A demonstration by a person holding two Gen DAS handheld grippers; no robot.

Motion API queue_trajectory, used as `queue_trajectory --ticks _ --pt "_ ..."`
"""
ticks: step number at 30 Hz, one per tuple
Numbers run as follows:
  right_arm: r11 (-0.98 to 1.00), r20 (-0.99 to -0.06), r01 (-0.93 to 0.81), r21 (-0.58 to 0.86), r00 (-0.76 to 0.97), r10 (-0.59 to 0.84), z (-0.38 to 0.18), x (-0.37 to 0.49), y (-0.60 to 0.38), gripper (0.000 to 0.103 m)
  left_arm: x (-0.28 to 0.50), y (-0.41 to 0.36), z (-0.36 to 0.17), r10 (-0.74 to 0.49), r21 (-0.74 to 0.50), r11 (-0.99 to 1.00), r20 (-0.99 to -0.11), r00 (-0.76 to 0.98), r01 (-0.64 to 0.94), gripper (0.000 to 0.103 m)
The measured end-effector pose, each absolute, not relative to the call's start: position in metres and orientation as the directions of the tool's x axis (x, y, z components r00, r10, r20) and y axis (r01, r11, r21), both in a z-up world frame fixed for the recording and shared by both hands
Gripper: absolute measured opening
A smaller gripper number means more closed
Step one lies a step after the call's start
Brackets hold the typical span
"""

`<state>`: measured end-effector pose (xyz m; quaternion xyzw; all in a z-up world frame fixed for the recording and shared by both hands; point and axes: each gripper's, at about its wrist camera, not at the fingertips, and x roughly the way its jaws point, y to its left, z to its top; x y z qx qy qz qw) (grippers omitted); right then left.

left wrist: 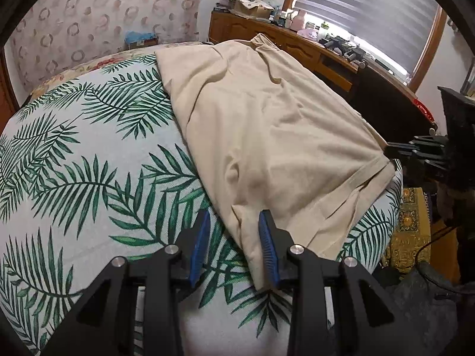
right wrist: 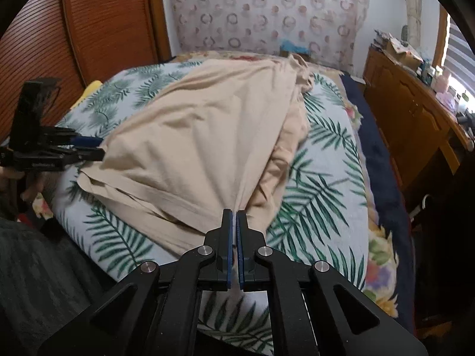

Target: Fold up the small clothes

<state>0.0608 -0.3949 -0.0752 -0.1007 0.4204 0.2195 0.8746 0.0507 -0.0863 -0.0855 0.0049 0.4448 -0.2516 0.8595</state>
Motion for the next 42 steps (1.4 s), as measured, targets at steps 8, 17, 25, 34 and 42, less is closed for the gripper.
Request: queue_trajectory --ticks 8,17,25,34,42 --pt "0.884 -0.799 -0.468 -0.006 0.534 0.277 -0.083 0.059 -0.395 0.000 0.046 -0.088 -0.085 -0.439 -0.220 0.866 -0.764 0.474 0.448 0.032" --pt "0.892 -0.793 -0.452 -0.004 0.545 0.272 -0.078 0.057 -0.401 0.000 0.047 -0.086 -0.086 -0.438 -0.218 0.867 -0.761 0.479 0.447 0.032" --pt "0.915 -0.765 -0.403 -0.019 0.595 0.246 -0.075 0.064 -0.399 0.046 0.046 -0.091 -0.086 -0.423 -0.198 0.872 -0.764 0.487 0.448 0.032" --pt "0.929 -0.789 -0.370 0.023 0.564 0.244 -0.099 0.079 -0.395 0.049 0.041 -0.093 -0.085 -0.428 -0.195 0.865 -0.767 0.478 0.463 0.032" --pt "0.928 -0.791 -0.369 0.051 0.553 0.263 -0.100 0.079 -0.400 0.049 0.038 -0.095 -0.085 -0.482 -0.252 0.841 -0.750 0.453 0.479 0.032"
